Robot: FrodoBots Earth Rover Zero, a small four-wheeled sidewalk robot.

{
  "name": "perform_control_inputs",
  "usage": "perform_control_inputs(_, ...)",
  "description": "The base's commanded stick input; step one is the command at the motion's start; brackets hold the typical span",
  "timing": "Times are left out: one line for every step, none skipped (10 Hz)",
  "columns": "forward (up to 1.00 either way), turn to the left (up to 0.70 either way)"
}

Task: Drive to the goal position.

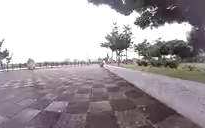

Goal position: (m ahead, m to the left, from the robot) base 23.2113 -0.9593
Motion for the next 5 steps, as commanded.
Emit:
perform_control_inputs(1.00, 0.00)
perform_control_inputs(1.00, 0.00)
perform_control_inputs(1.00, 0.00)
perform_control_inputs(1.00, 0.00)
perform_control_inputs(1.00, 0.00)
